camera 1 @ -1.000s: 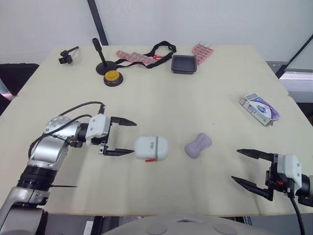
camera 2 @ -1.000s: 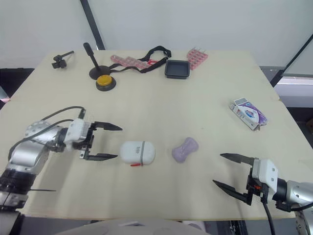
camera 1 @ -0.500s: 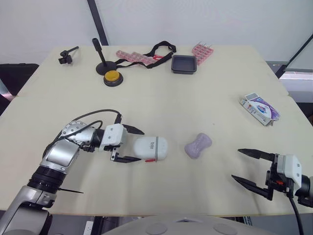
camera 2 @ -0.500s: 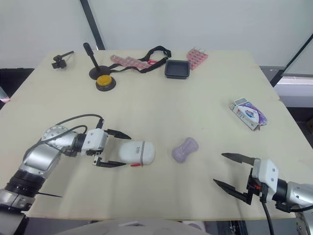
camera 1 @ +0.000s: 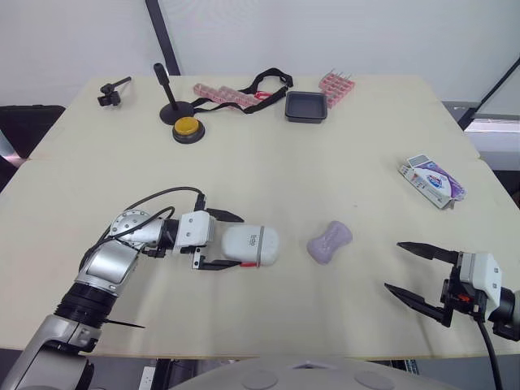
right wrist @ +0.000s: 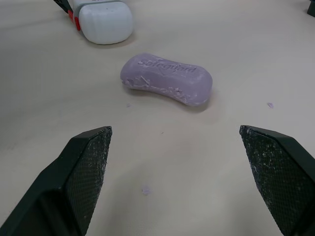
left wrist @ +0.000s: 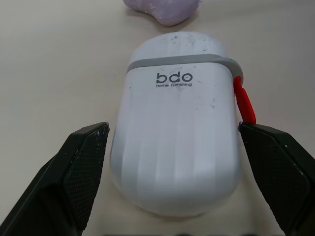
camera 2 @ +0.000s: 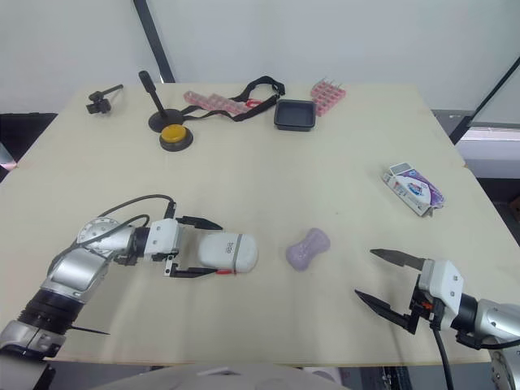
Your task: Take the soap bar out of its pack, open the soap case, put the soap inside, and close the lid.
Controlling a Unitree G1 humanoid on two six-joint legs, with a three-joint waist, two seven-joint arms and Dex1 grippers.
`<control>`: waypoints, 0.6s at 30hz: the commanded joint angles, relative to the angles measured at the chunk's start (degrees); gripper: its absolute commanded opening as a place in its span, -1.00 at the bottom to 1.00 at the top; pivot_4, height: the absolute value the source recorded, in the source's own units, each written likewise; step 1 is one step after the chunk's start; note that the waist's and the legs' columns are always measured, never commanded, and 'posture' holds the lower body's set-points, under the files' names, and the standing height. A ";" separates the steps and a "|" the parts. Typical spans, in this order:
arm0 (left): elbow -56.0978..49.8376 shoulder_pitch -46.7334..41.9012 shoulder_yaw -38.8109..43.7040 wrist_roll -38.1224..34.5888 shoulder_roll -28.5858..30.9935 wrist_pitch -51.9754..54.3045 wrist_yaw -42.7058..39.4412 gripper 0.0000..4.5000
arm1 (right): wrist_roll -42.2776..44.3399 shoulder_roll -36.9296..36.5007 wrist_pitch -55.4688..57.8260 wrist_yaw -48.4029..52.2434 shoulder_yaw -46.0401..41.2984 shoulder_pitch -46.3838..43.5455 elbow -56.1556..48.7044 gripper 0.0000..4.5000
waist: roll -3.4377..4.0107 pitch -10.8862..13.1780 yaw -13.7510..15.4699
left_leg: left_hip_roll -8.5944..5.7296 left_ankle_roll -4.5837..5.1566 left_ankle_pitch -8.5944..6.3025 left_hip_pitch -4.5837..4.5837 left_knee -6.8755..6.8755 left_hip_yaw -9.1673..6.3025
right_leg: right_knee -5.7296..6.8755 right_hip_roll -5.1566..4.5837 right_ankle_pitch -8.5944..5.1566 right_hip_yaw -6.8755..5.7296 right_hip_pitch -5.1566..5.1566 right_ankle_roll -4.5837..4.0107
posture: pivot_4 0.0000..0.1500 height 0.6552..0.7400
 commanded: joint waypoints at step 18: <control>1.01 -1.35 -0.76 0.19 -0.49 -1.71 -1.29 0.52 | 0.27 -1.54 -1.92 0.49 -1.14 0.48 1.22 1.00 | 0.03 -0.02 0.21 | -0.04 0.00 0.00 0.01 -0.02 0.01 | -0.03 -0.05 0.00 0.01 0.12 0.00 | 1.00 0.74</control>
